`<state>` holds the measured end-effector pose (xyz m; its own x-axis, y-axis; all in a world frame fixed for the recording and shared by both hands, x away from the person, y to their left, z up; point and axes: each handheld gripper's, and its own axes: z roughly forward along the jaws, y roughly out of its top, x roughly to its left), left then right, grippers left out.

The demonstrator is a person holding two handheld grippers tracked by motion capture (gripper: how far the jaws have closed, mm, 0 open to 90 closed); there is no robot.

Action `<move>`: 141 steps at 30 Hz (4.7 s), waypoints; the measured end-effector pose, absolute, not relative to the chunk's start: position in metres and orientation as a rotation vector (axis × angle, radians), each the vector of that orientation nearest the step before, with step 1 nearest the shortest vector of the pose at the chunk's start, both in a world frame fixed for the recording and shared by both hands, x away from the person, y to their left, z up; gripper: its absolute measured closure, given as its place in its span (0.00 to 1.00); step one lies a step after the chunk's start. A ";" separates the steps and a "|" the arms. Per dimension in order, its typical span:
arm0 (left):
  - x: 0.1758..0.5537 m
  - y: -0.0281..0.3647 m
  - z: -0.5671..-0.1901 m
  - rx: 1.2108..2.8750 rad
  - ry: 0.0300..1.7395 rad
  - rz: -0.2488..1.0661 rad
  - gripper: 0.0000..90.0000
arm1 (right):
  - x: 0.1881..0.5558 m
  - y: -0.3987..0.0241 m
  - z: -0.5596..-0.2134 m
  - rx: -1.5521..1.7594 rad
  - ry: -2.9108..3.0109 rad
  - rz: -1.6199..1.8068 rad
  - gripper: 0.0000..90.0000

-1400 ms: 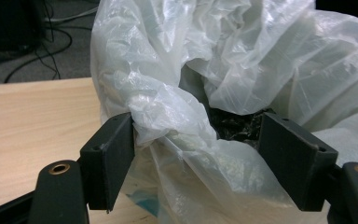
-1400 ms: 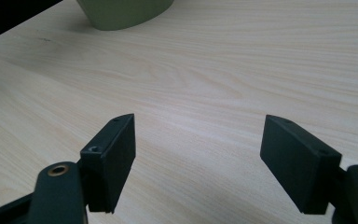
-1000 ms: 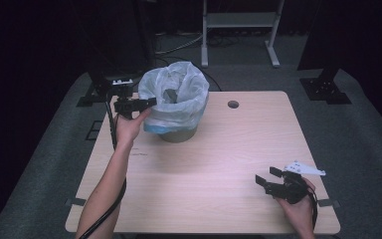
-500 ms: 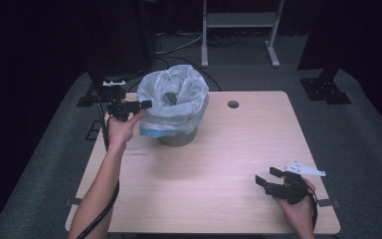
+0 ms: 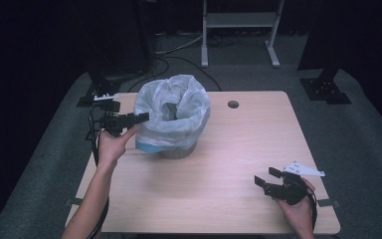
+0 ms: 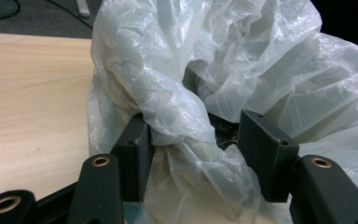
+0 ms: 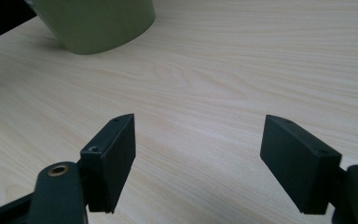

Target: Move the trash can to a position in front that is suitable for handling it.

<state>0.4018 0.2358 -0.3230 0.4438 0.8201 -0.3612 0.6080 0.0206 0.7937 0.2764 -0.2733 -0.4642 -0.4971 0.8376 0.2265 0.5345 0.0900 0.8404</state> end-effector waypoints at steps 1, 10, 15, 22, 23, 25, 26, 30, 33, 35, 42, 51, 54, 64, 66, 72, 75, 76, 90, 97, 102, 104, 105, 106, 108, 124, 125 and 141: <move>0.402 0.236 -0.323 1.677 1.252 0.260 0.51 | 0.276 -0.273 -0.464 1.360 2.063 1.368 0.28; 0.363 0.248 -0.327 1.663 1.208 0.287 0.51 | 0.276 -0.271 -0.464 1.360 2.070 1.366 0.28; 0.345 0.257 -0.329 1.652 1.204 0.316 0.51 | 0.276 -0.270 -0.464 1.354 2.076 1.363 0.28; 0.326 0.268 -0.335 1.613 1.214 0.347 0.49 | 0.278 -0.268 -0.462 1.344 2.091 1.370 0.28; 0.326 0.268 -0.335 1.613 1.214 0.347 0.49 | 0.278 -0.268 -0.462 1.344 2.091 1.370 0.28; 0.324 0.267 -0.335 1.615 1.208 0.363 0.48 | 0.280 -0.266 -0.456 1.330 2.100 1.371 0.28; 0.323 0.266 -0.335 1.619 1.206 0.375 0.46 | 0.282 -0.266 -0.448 1.317 2.093 1.405 0.28; 0.325 0.263 -0.338 1.623 1.175 0.415 0.39 | 0.285 -0.264 -0.431 1.286 2.078 1.453 0.29; 0.328 0.263 -0.339 1.620 1.158 0.427 0.37 | 0.291 -0.256 -0.410 1.236 2.068 1.509 0.29; 0.329 0.263 -0.339 1.626 1.156 0.453 0.36 | 0.294 -0.250 -0.402 1.214 2.073 1.533 0.29; 0.326 0.266 -0.332 1.595 1.142 0.535 0.38 | 0.304 -0.232 -0.389 1.182 2.093 1.576 0.28; 0.324 0.262 -0.327 1.617 1.138 0.659 0.58 | 0.316 -0.217 -0.375 1.168 2.097 1.624 0.28; 0.324 0.261 -0.327 1.616 1.139 0.676 0.65 | 0.319 -0.215 -0.371 1.167 2.097 1.637 0.29; 0.321 0.263 -0.327 1.614 1.110 0.708 0.83 | 0.332 -0.193 -0.349 1.151 2.116 1.703 0.28; 0.320 0.264 -0.326 1.611 1.099 0.711 0.87 | 0.337 -0.184 -0.343 1.131 2.131 1.715 0.28; 0.317 0.263 -0.322 1.624 1.054 0.690 0.93 | 0.344 -0.171 -0.333 1.105 2.151 1.755 0.28; 0.316 0.259 -0.321 1.625 1.041 0.679 0.93 | 0.349 -0.161 -0.327 1.087 2.168 1.765 0.28; 0.316 0.259 -0.321 1.623 1.037 0.669 0.93 | 0.351 -0.157 -0.325 1.084 2.174 1.769 0.28; 0.312 0.253 -0.318 1.618 0.997 0.625 0.93 | 0.369 -0.116 -0.313 1.048 2.245 1.741 0.28; 0.311 0.251 -0.319 1.614 0.993 0.611 0.93 | 0.376 -0.103 -0.319 1.065 2.252 1.670 0.28; 0.311 0.253 -0.319 1.612 0.988 0.606 0.93 | 0.378 -0.100 -0.325 1.068 2.258 1.663 0.31; 0.311 0.253 -0.319 1.613 0.986 0.604 0.93 | 0.378 -0.099 -0.325 1.058 2.256 1.655 0.37; 0.311 0.254 -0.318 1.612 0.986 0.603 0.93 | 0.377 -0.099 -0.325 1.055 2.258 1.653 0.43; 0.311 0.254 -0.318 1.607 0.984 0.599 0.93 | 0.377 -0.099 -0.325 1.052 2.259 1.652 0.46; 0.311 0.254 -0.318 1.606 0.985 0.597 0.93 | 0.376 -0.098 -0.324 1.049 2.258 1.647 0.48; 0.312 0.250 -0.310 1.593 0.961 0.583 0.93 | 0.362 -0.090 -0.310 0.971 2.172 1.450 0.99; 0.312 0.250 -0.310 1.593 0.961 0.583 0.93 | 0.362 -0.090 -0.310 0.971 2.172 1.450 0.99; 0.310 0.224 -0.308 1.611 0.887 0.513 0.93 | 0.364 -0.060 -0.293 0.932 2.296 1.595 1.00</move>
